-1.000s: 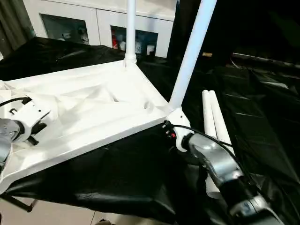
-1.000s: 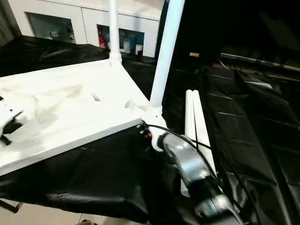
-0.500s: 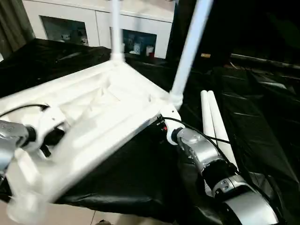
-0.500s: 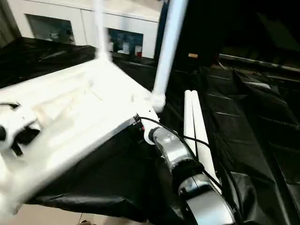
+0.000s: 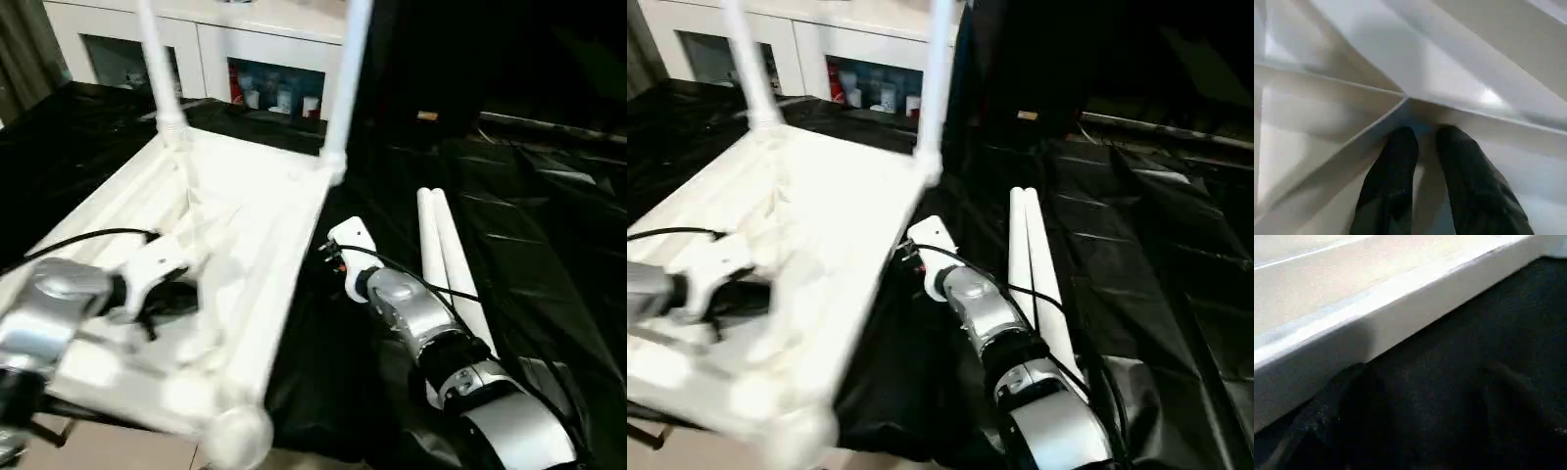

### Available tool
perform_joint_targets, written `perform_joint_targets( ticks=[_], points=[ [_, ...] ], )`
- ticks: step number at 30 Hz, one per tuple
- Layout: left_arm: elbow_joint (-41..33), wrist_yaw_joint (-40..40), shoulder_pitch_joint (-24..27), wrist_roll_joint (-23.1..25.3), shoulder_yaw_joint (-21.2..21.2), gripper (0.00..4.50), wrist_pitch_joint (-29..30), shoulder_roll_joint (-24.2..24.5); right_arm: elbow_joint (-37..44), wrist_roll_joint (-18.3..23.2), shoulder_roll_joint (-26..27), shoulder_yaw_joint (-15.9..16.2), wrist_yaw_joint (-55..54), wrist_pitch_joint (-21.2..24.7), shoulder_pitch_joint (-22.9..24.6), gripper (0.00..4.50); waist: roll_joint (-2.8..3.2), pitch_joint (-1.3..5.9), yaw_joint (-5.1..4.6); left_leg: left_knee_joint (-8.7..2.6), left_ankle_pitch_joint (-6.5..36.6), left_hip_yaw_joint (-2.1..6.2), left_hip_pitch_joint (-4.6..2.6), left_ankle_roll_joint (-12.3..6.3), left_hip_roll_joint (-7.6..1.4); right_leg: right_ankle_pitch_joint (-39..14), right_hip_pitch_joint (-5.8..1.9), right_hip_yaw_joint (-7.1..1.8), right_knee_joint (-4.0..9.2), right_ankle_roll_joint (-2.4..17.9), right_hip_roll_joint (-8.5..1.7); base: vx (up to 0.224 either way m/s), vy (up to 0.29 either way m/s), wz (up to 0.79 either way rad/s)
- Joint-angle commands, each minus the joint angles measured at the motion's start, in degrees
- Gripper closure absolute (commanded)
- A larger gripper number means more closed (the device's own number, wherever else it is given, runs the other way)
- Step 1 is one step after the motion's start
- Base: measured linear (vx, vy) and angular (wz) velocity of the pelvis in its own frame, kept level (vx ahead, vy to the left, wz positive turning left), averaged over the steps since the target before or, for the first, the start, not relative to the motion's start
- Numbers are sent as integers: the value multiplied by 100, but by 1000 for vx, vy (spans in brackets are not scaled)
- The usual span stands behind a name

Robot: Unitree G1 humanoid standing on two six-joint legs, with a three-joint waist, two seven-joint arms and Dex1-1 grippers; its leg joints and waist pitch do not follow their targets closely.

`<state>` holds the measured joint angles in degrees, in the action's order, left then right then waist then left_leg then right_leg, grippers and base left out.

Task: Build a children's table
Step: Rotate table base

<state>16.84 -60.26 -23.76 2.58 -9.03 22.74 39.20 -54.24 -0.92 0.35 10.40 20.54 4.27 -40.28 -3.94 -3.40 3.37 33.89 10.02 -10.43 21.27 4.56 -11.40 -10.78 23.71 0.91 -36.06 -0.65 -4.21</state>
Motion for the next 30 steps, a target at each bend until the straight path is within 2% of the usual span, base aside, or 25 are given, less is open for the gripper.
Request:
perform_joint_targets(
  ticks=[1,2,3,6,9,10,11,14,16,17,19,20,21,22,24,25,26,27,28,29,30],
  points=[
    [283,447,-458,103,-186,336,-470,-408,94,3,105,54,169,-259,-174,61,198,392,-11,-439,1437,16,-127,314,-103,-589,-223,-159,360,1295,-235,0,0,0],
    [375,529,-511,148,-187,336,-538,-452,88,1,89,43,165,-269,-180,61,196,397,10,-428,1449,12,-142,302,-105,-587,-220,-161,366,1277,-238,0,0,0],
    [535,674,-624,219,-193,336,-608,-524,114,-23,33,39,140,-297,-184,61,210,402,9,-433,1395,27,-111,304,-105,-543,-251,-162,348,1268,-249,0,0,0],
    [911,1018,-888,441,-254,336,-858,-656,214,-69,-117,-10,94,-371,-186,61,183,425,8,-414,1213,25,-102,283,-101,-316,-268,-153,325,1290,-251,0,0,0],
    [1232,1338,-1093,606,-296,336,-1078,-777,369,-102,-258,-82,43,-415,-157,61,164,458,28,-369,789,11,-74,145,-84,281,-313,-148,273,1352,-234,0,0,0],
    [1373,1497,-1175,668,-317,336,-1188,-835,458,-110,-321,-114,18,-414,-135,61,155,451,27,-370,752,12,-69,116,-86,334,-308,-145,275,1364,-233,0,0,0],
    [1671,1785,-1317,692,-265,336,-1469,-1001,591,-101,-408,-171,-38,-405,-99,61,136,450,29,-362,746,4,-71,70,-74,315,-310,-142,288,1363,-225,0,0,0],
    [2311,2445,-1599,683,-117,336,-1824,-1407,980,-116,-619,-279,-184,-307,24,61,123,449,73,-357,831,-3,-96,54,-92,214,-299,-143,301,1367,-240,0,0,0],
    [2541,2716,-1676,767,-139,336,-2042,-1495,1143,-124,-682,-306,-213,-264,84,61,113,448,88,-358,858,7,-80,46,-90,144,-311,-143,309,1316,-243,0,0,0],
    [2922,3125,-1792,951,-246,336,-2336,-1606,1491,-145,-782,-366,-298,-125,214,61,99,440,94,-365,880,13,-71,34,-89,68,-314,-140,325,1267,-240,0,0,0],
    [3087,3345,-1846,1016,-269,336,-2410,-1663,1672,-168,-828,-392,-336,-43,283,61,93,446,111,-355,834,13,-76,37,-83,109,-322,-147,322,1182,-237,0,0,0],
    [3247,3564,-1900,1089,-301,336,-2513,-1712,1862,-186,-872,-427,-377,47,352,61,123,450,118,-354,825,17,-83,40,-86,130,-315,-145,317,1185,-242,0,0,0],
    [3550,3890,-2009,1151,-297,336,-2657,-1792,2130,-195,-928,-491,-443,202,443,61,114,451,127,-354,823,20,-73,47,-75,119,-326,-142,326,1156,-233,0,0,0],
    [3550,3890,-2009,1151,-297,336,-2657,-1792,2130,-195,-928,-491,-443,202,443,61,104,443,125,-353,837,14,-72,48,-69,93,-319,-143,339,1139,-224,0,0,0],
    [3960,4316,-2132,1250,-292,336,-2913,-1871,2596,-191,-1039,-582,-553,521,583,61,146,443,126,-355,923,23,-88,81,-63,15,-313,-139,353,1121,-218,0,0,0],
    [4005,4369,-2138,1281,-309,336,-2958,-1872,2710,-195,-1066,-602,-575,608,615,61,114,443,118,-364,968,37,-69,99,-71,-54,-335,-137,351,1097,-229,0,0,0],
    [3993,4350,-2133,1289,-315,336,-3021,-1848,2948,-205,-1098,-651,-629,875,655,61,184,444,121,-361,984,46,-79,126,-72,-93,-321,-138,346,1109,-240,0,0,0],
    [3992,4328,-2136,1290,-316,336,-3068,-1829,3095,-211,-1114,-682,-666,1055,672,61,163,440,109,-361,1011,39,-87,126,-70,-88,-315,-139,361,1123,-219,0,0,0],
    [3927,4231,-2120,1261,-291,336,-3180,-1767,3443,-120,-1157,-749,-599,1517,712,61,198,445,116,-364,1012,51,-89,144,-73,-61,-318,-136,348,1141,-224,0,0,0],
    [3857,4194,-2101,1264,-279,336,-3230,-1696,3675,-38,-1189,-798,-536,1786,742,61,177,444,114,-361,986,46,-88,116,-69,47,-331,-139,347,1154,-209,0,0,0],
    [3818,4185,-2089,1273,-276,336,-3248,-1656,3776,0,-1203,-821,-508,1892,757,61,209,446,122,-362,945,53,-95,112,-77,166,-322,-136,337,1180,-218,0,0,0]
  ],
)
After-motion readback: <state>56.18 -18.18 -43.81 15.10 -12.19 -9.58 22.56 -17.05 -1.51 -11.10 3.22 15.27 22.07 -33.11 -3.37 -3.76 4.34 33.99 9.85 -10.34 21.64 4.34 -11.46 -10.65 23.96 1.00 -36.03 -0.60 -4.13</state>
